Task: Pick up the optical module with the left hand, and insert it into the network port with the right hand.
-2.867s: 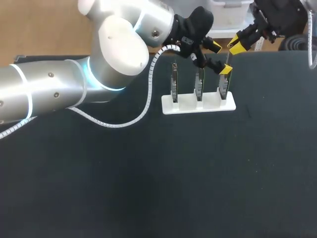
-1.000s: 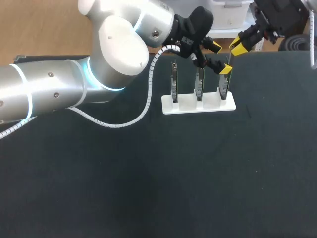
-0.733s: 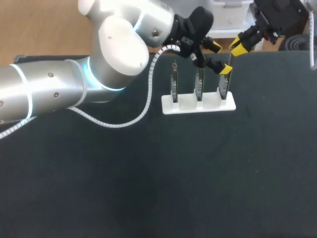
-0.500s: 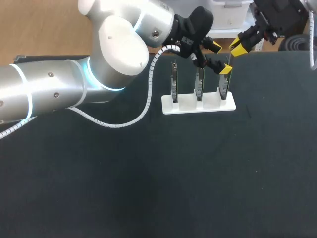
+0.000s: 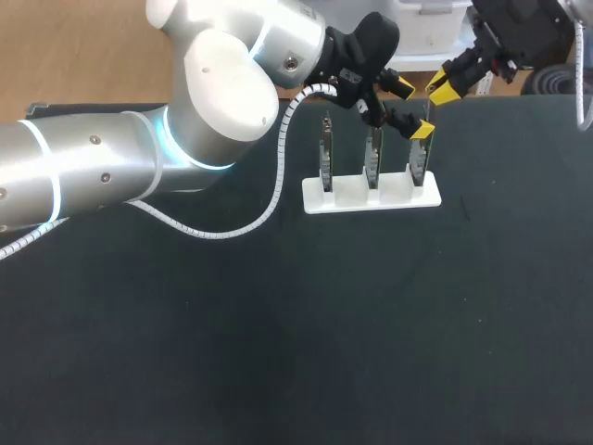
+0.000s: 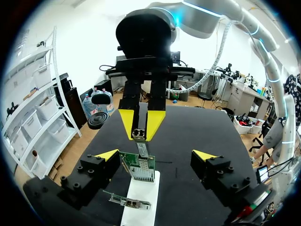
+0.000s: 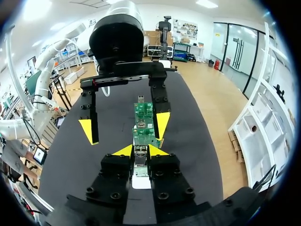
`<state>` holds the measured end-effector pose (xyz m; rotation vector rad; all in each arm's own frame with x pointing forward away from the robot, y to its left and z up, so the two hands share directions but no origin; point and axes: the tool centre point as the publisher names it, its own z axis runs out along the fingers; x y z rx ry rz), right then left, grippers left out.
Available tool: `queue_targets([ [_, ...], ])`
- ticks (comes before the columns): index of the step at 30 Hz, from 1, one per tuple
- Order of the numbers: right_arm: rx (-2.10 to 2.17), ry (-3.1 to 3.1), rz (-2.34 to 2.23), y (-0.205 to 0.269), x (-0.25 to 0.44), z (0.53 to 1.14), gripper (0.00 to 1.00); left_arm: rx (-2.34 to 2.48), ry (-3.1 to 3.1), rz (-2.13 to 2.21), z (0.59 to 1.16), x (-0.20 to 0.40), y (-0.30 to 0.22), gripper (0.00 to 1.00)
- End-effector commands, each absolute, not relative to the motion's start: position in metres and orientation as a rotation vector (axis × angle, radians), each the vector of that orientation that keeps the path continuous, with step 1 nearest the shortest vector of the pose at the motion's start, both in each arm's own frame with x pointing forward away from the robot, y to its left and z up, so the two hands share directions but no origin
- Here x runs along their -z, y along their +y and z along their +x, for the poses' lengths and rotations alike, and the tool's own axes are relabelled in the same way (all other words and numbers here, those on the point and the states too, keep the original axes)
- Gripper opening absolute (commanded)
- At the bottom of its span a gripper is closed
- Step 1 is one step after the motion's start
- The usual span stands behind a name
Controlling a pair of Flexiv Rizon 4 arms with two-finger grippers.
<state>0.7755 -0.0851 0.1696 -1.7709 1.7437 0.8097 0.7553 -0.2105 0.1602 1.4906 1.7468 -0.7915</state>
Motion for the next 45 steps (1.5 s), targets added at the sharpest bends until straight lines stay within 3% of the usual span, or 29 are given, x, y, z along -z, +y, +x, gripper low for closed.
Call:
queue_targets([
  [1, -0.805, 1.742, -1.767, -0.0852, -0.1689, 0.7736, 0.00, 0.792, 1.746, 1.493, 0.7558, -0.1602, -0.2105, 1.00],
  [45, -0.798, 1.740, -1.765, -0.0877, -0.1683, 0.7723, 0.00, 0.792, 1.746, 1.493, 0.7558, -0.1602, -0.2105, 1.00],
])
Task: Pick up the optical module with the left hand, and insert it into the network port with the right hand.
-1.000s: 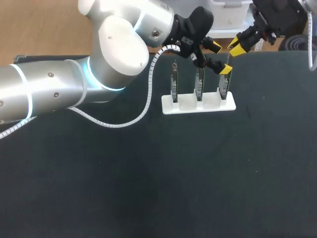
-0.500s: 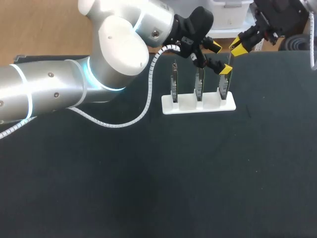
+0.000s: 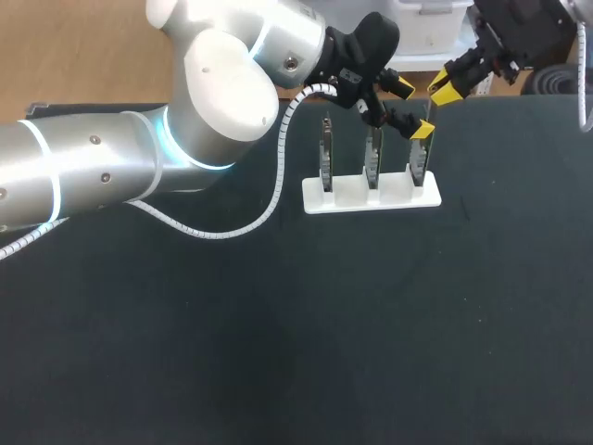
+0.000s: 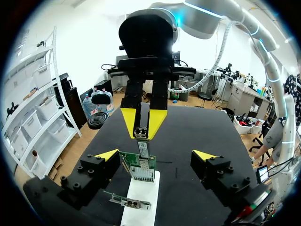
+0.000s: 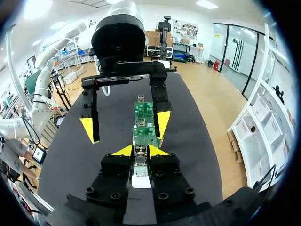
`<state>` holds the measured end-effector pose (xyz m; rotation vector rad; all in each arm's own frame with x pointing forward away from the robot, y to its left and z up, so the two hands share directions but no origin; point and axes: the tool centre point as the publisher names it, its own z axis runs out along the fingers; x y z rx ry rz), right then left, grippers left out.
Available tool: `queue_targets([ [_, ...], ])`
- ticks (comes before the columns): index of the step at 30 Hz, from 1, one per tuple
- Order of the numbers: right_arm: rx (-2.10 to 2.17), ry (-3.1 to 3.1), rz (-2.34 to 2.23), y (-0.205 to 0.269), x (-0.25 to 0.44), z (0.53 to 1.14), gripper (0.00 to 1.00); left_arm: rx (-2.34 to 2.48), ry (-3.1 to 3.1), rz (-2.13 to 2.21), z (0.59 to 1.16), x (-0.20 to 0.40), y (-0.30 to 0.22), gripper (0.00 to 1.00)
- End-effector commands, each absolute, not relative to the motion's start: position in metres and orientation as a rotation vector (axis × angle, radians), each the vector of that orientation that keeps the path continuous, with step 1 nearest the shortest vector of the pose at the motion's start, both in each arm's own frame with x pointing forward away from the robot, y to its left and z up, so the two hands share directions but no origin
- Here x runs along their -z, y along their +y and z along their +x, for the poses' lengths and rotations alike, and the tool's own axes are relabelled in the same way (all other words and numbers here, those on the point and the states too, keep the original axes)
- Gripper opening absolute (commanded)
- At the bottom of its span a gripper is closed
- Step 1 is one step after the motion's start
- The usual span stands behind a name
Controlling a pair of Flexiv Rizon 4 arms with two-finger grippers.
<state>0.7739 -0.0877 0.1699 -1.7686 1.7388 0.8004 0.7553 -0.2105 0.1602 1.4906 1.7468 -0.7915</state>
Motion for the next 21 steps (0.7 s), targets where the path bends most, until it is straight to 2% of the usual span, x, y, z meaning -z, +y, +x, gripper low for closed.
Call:
queue_targets([
  [1, -0.799, 1.740, -1.765, -0.0879, -0.1677, 0.7721, 0.00, 0.792, 1.746, 1.493, 0.7558, -0.1602, -0.2105, 1.00],
  [21, -0.781, 1.729, -1.748, -0.0854, -0.1713, 0.7698, 0.00, 0.792, 1.746, 1.493, 0.7558, -0.1602, -0.2105, 1.00],
])
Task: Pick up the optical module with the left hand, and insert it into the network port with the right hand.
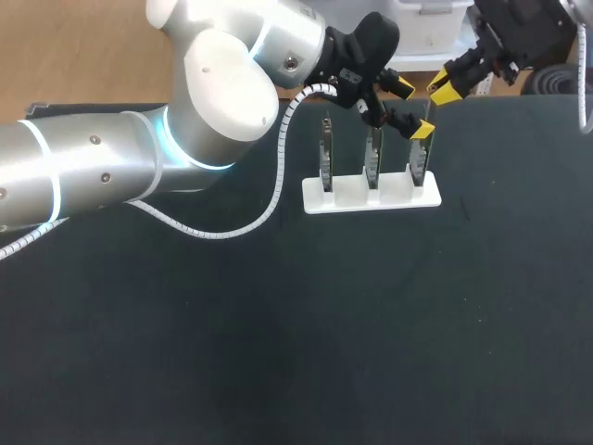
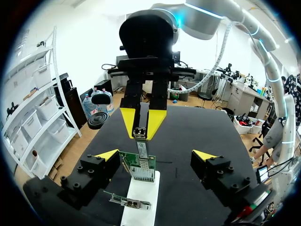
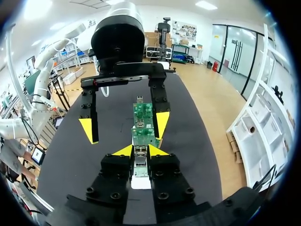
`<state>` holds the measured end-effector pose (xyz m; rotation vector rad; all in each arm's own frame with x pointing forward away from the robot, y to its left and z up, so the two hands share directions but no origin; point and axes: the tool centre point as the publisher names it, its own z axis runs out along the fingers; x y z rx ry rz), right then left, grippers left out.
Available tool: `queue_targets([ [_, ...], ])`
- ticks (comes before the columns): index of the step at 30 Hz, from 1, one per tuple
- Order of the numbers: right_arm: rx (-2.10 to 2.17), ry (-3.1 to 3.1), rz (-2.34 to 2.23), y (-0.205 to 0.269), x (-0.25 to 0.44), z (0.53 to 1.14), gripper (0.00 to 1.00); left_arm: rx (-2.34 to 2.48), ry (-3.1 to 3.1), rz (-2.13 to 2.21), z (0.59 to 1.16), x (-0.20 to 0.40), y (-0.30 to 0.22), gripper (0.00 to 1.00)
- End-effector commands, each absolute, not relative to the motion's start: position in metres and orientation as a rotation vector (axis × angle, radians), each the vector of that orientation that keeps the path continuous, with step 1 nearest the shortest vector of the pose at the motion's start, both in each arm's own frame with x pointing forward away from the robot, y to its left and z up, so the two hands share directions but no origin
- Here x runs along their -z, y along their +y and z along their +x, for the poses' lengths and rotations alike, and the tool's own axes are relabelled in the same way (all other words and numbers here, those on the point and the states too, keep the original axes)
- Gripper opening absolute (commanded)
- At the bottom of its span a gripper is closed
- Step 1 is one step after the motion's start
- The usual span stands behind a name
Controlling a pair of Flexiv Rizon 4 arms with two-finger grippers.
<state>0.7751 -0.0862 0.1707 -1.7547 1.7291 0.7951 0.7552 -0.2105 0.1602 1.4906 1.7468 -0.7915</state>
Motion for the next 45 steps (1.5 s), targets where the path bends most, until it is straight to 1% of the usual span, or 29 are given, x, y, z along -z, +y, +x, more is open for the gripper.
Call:
queue_targets([
  [1, -0.776, 1.732, -1.746, -0.0851, -0.1716, 0.7694, 0.00, 0.792, 1.746, 1.493, 0.7558, -0.1602, -0.2105, 1.00],
  [23, -0.747, 1.748, -1.730, -0.0883, -0.1749, 0.7620, 0.00, 0.792, 1.746, 1.493, 0.7558, -0.1602, -0.2105, 1.00],
  [45, -0.748, 1.740, -1.760, -0.0921, -0.1740, 0.7710, 0.00, 0.792, 1.746, 1.493, 0.7558, -0.1602, -0.2105, 1.00],
])
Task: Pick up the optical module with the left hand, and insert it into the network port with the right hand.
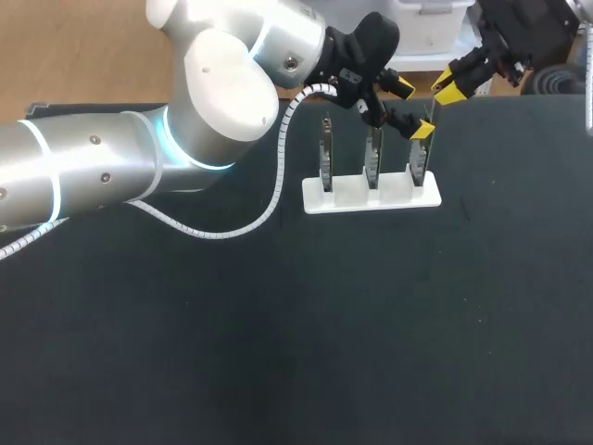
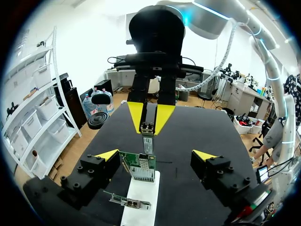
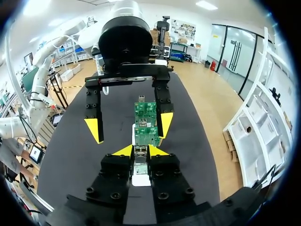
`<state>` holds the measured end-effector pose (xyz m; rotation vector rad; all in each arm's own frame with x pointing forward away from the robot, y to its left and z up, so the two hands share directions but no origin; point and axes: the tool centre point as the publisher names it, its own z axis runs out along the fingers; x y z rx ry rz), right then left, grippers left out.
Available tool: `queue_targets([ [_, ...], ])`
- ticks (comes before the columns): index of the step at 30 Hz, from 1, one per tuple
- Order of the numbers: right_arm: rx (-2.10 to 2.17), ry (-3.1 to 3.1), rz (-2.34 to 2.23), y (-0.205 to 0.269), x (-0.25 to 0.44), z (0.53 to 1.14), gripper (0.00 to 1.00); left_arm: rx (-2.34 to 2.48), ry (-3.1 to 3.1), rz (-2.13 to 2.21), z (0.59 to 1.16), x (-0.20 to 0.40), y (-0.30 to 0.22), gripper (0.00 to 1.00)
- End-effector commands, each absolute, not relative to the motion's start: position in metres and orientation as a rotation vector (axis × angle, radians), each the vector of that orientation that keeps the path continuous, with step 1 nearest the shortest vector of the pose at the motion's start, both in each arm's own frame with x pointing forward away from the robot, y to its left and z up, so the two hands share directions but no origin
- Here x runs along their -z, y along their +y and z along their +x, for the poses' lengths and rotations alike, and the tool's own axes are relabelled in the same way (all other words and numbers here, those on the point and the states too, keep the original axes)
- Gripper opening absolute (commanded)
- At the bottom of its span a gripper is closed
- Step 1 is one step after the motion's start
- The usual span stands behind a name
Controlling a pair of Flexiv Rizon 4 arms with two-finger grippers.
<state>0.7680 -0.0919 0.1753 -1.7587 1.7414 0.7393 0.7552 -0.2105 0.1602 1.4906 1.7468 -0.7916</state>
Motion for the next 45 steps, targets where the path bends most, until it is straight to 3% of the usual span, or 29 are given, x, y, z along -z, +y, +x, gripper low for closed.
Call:
queue_targets([
  [1, -0.750, 1.741, -1.760, -0.0917, -0.1736, 0.7710, 0.00, 0.792, 1.746, 1.493, 0.7558, -0.1602, -0.2105, 1.00],
  [45, -0.774, 1.751, -1.750, -0.0858, -0.1649, 0.7770, 0.00, 0.792, 1.746, 1.493, 0.7558, -0.1602, -0.2105, 1.00],
])
